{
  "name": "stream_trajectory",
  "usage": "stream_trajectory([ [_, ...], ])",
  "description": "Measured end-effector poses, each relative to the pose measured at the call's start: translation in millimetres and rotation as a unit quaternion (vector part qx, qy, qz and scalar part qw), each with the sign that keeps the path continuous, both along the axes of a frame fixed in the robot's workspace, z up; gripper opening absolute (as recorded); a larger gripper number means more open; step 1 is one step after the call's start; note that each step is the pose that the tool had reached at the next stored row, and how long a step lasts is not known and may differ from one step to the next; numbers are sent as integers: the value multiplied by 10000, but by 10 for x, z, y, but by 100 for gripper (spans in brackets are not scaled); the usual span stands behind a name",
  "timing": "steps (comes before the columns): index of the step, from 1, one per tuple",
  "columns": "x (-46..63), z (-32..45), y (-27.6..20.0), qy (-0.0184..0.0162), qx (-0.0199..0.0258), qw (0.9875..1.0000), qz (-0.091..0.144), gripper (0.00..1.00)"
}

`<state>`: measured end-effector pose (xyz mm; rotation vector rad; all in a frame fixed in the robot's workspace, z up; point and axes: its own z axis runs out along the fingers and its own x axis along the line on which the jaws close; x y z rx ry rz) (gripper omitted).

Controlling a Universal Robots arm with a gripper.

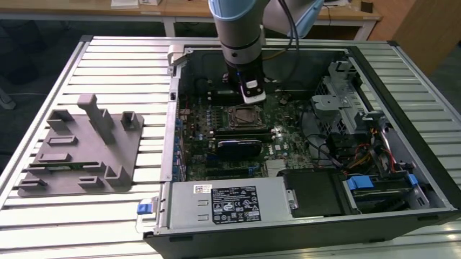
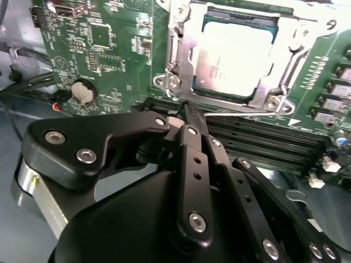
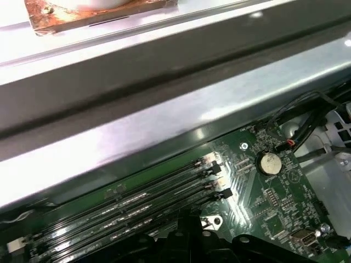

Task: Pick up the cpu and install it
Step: 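Install the first cpu locking lever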

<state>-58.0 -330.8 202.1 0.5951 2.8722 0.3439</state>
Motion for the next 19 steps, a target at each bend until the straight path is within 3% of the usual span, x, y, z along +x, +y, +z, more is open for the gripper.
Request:
stream_trajectory([
  [10, -63, 0, 43, -1, 15, 10000, -39, 11],
  [19, -95, -12, 54, -2, 21, 10000, -61, 11],
])
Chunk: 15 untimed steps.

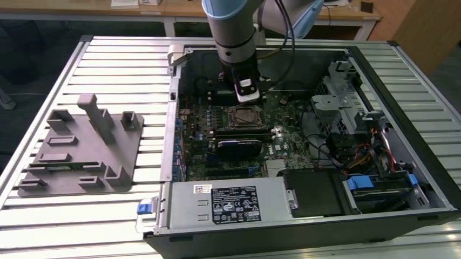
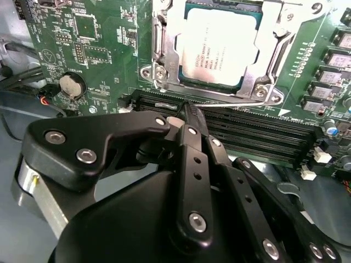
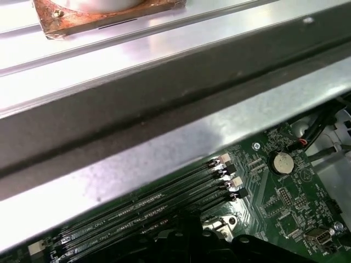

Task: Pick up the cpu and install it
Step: 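Install the first cpu locking lever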

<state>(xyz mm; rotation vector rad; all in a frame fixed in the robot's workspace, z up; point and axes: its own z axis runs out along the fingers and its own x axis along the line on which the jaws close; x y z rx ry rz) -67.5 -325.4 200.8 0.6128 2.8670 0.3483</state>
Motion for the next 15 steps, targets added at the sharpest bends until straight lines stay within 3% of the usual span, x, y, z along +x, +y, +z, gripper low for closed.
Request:
stream_trajectory([
  [10, 15, -34, -3, 0, -5, 10000, 14, 11],
  [15, 39, -59, -6, 1, -39, 9999, 167, 11],
])
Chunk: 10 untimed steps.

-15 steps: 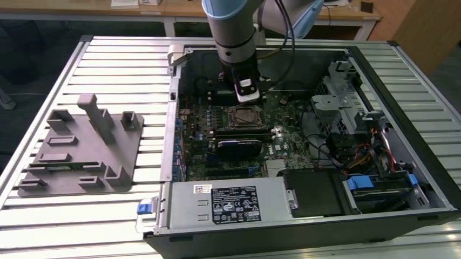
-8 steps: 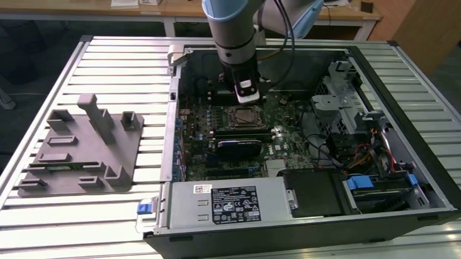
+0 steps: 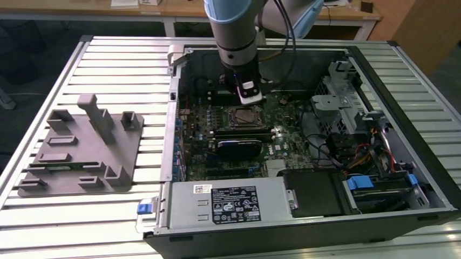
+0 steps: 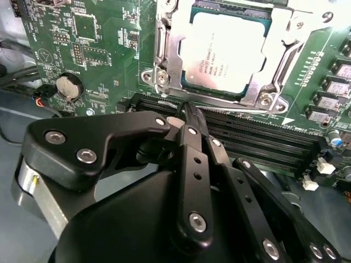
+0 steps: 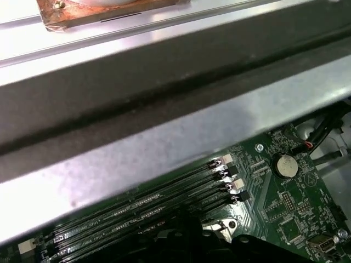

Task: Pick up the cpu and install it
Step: 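Install the first cpu locking lever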

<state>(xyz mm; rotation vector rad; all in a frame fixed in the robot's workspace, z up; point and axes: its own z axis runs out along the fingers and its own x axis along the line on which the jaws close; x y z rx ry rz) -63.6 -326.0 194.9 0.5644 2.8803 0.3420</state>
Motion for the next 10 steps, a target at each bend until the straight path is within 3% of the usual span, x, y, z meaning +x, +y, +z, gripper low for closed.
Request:
stream_trajectory([
  [10, 4, -13, -41, 1, -62, 9999, 158, 11],
])
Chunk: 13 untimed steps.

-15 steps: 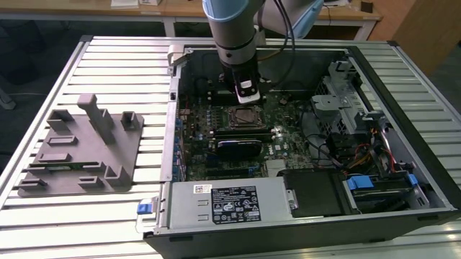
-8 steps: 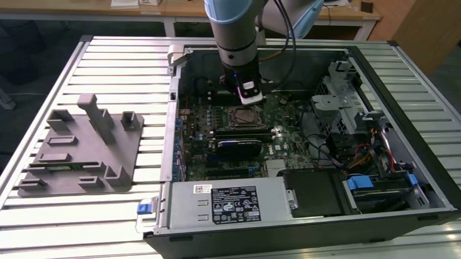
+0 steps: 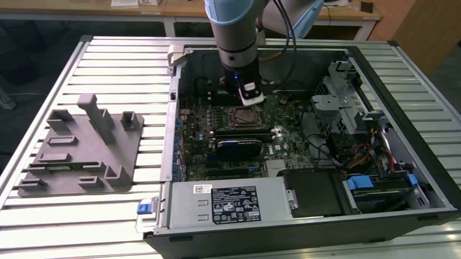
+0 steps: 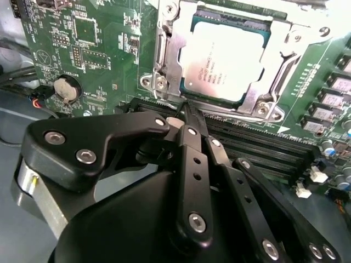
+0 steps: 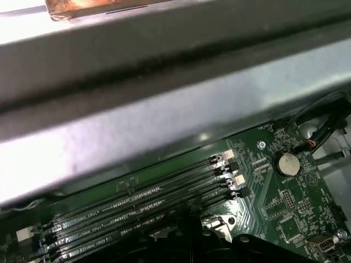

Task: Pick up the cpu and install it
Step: 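Install the first cpu locking lever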

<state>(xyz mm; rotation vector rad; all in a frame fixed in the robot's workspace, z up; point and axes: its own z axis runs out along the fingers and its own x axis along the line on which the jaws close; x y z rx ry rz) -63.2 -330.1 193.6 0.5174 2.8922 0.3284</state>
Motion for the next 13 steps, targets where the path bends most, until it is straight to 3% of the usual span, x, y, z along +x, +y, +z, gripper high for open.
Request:
stream_trajectory([
  [13, 8, 4, -25, 0, -4, 10000, 84, 11],
])
